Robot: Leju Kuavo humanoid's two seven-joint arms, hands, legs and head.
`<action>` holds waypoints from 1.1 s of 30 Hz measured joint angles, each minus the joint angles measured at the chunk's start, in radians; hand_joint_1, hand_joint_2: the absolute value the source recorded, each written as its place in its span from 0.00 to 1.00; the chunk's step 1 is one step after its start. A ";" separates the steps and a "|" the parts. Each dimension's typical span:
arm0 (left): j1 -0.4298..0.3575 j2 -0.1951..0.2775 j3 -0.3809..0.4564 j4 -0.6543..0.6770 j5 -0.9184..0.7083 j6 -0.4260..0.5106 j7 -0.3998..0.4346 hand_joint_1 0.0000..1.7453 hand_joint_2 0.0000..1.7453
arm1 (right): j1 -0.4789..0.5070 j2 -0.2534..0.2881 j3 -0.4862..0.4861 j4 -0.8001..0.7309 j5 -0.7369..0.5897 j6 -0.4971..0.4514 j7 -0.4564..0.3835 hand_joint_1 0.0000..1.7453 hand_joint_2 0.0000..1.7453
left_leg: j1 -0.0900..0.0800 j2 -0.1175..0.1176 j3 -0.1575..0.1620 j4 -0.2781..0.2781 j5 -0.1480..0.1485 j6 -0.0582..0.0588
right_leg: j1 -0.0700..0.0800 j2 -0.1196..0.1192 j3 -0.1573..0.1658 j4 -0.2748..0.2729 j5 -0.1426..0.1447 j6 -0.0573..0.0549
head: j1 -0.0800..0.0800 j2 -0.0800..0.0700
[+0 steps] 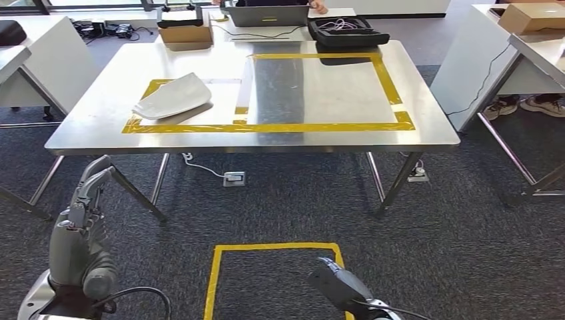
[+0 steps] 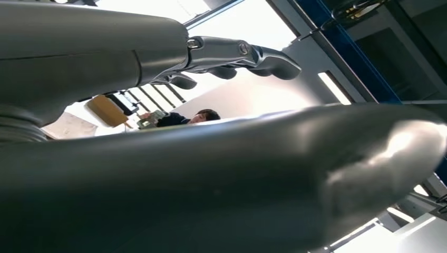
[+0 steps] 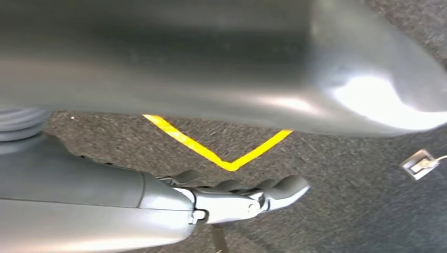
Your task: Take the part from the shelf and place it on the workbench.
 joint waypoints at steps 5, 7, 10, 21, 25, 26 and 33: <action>0.007 0.000 0.000 0.003 0.000 0.002 0.000 0.00 0.00 | 0.001 0.000 -0.002 0.002 0.004 0.002 0.000 0.00 0.00 | 0.000 0.000 0.049 -0.001 0.001 0.002 | 0.001 -0.001 -0.038 0.015 0.018 0.005 | 0.000 0.000; 0.007 0.000 0.000 0.003 0.001 0.002 -0.001 0.00 0.00 | 0.001 0.000 -0.003 0.002 0.006 0.002 0.000 0.00 0.00 | -0.003 0.000 0.124 -0.128 0.035 0.014 | 0.004 -0.001 -0.044 0.020 0.024 0.013 | 0.000 0.000; 0.008 0.000 0.000 0.003 0.003 0.004 -0.003 0.00 0.00 | 0.000 0.000 -0.004 0.003 0.007 0.002 0.000 0.00 0.00 | -0.009 -0.001 0.136 -0.169 0.047 0.034 | 0.004 -0.001 -0.049 0.019 0.035 0.031 | 0.000 0.000; 0.008 -0.003 0.000 0.010 0.009 0.009 -0.004 0.00 0.00 | -0.001 0.000 -0.017 0.011 0.023 0.008 -0.001 0.00 0.00 | -0.001 0.002 0.069 -0.166 0.105 0.054 | -0.007 0.003 -0.038 0.125 -0.063 0.063 | 0.002 0.000; 0.004 -0.003 0.000 0.010 0.011 0.009 -0.007 0.00 0.00 | -0.002 0.000 -0.021 0.012 0.029 0.008 -0.002 0.00 0.00 | -0.004 0.002 0.065 -0.168 0.118 0.031 | 0.002 0.005 0.018 0.013 -0.033 0.034 | 0.001 0.000; 0.004 -0.003 0.000 0.009 0.014 0.009 -0.009 0.00 0.00 | -0.002 0.000 -0.022 0.012 0.030 0.008 -0.001 0.00 0.00 | -0.003 0.003 0.064 -0.171 0.117 0.031 | 0.002 0.005 0.016 0.011 -0.029 0.031 | 0.000 0.000; 0.004 -0.003 0.000 0.009 0.036 0.005 -0.018 0.00 0.00 | -0.002 0.001 -0.024 0.012 0.036 0.008 -0.001 0.00 0.00 | -0.003 0.002 0.060 -0.185 0.135 0.042 | 0.006 0.005 0.006 0.010 -0.015 0.018 | -0.001 0.000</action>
